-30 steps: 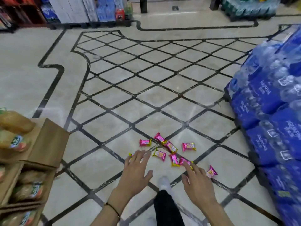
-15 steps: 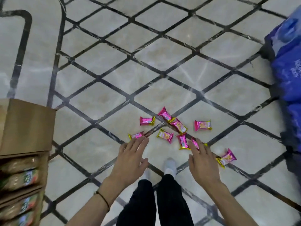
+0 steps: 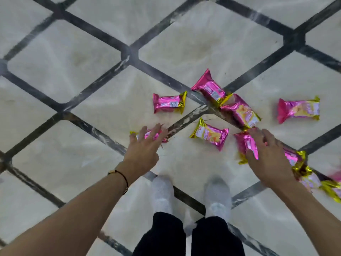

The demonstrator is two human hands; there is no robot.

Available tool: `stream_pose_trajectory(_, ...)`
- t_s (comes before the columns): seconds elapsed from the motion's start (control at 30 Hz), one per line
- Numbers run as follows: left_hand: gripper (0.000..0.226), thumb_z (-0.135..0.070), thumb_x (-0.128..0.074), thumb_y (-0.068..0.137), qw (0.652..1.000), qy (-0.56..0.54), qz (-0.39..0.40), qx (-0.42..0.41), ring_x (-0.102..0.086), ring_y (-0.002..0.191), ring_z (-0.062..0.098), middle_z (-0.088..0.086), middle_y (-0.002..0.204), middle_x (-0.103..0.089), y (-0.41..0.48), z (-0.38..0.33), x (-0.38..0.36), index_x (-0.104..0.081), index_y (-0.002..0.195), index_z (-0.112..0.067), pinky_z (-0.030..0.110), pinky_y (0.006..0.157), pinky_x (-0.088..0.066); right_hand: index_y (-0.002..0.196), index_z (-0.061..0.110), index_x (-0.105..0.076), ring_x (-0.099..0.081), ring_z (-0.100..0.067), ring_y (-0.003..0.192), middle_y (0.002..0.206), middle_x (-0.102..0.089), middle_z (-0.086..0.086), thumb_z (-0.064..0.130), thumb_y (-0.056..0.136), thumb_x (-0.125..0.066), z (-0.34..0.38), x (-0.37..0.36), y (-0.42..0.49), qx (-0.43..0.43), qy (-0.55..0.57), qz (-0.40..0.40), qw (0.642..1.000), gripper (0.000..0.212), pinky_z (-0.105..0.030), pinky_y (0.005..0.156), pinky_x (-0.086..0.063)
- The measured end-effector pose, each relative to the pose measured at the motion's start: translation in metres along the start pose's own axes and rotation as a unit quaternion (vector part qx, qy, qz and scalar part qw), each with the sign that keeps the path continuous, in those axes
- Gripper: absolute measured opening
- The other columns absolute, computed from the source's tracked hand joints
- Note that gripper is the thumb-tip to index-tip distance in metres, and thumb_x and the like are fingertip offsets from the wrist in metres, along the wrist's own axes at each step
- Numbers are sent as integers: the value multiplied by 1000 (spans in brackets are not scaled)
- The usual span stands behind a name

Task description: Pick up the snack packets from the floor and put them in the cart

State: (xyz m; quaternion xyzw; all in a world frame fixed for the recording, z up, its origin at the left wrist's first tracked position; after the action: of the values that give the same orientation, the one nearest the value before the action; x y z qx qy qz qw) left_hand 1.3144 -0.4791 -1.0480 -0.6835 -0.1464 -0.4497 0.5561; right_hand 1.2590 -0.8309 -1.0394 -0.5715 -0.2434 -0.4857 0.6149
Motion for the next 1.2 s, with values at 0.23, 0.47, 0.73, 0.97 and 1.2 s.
stream_pose_trajectory(0.23, 107, -21, -68, 79, 994, 90, -35, -57, -35, 134, 53, 17, 168, -3, 65, 21, -92, -2, 161, -38, 65, 98, -39, 153, 17, -34, -40, -59, 126, 161, -20, -20, 24, 87, -68, -31, -98, 37, 34, -60, -9, 998, 75, -66, 99, -43)
stream_pose_trajectory(0.47, 85, -17, -68, 85, 994, 76, -69, -44, -51, 95, 42, 27, 150, -30, 76, 27, -105, -23, 156, -32, 51, 72, -47, 151, 13, -32, -36, -60, 125, 159, -12, -23, 11, 84, -71, -51, -99, 41, -33, 8, -66, 997, 77, -69, 97, -45)
stream_pose_trajectory(0.73, 78, -22, -65, 90, 996, -55, -74, -3, -55, 89, 40, 23, 129, -44, 44, 9, -64, -26, 156, -32, 47, 68, -52, 134, 8, -43, -43, -51, 116, 146, -32, -24, 9, 82, -70, -27, -73, 19, -24, -10, -43, 999, 58, -60, 97, -41)
stream_pose_trajectory(0.97, 65, -34, -61, 96, 959, -245, -130, 65, -55, 95, 40, 14, 126, -42, -37, 0, 56, -30, 153, -38, 47, 68, -54, 140, 13, -40, -51, -48, 108, 148, -38, -13, 19, 85, -66, 46, 27, -37, 11, -7, -32, 999, 61, -53, 80, -51)
stream_pose_trajectory(1.2, 65, -31, -59, 98, 894, -396, -190, 88, -52, 94, 29, -1, 117, -34, -143, -7, 229, -27, 152, -47, 44, 77, -52, 146, 13, -39, -52, -44, 107, 150, -39, -9, 26, 83, -62, 133, 211, -90, 25, 2, -64, 998, 68, -52, 80, -53)
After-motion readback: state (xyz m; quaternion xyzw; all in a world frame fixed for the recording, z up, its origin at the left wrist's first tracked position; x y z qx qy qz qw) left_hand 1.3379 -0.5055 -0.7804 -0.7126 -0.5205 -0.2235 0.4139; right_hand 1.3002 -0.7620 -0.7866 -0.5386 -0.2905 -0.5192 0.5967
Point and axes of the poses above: each hand's wrist, its own y-axis towards the middle knuckle, its own x-axis out of the back of the hand, z = x × y, the point moved 6 cm from there along y, towards the middle knuckle
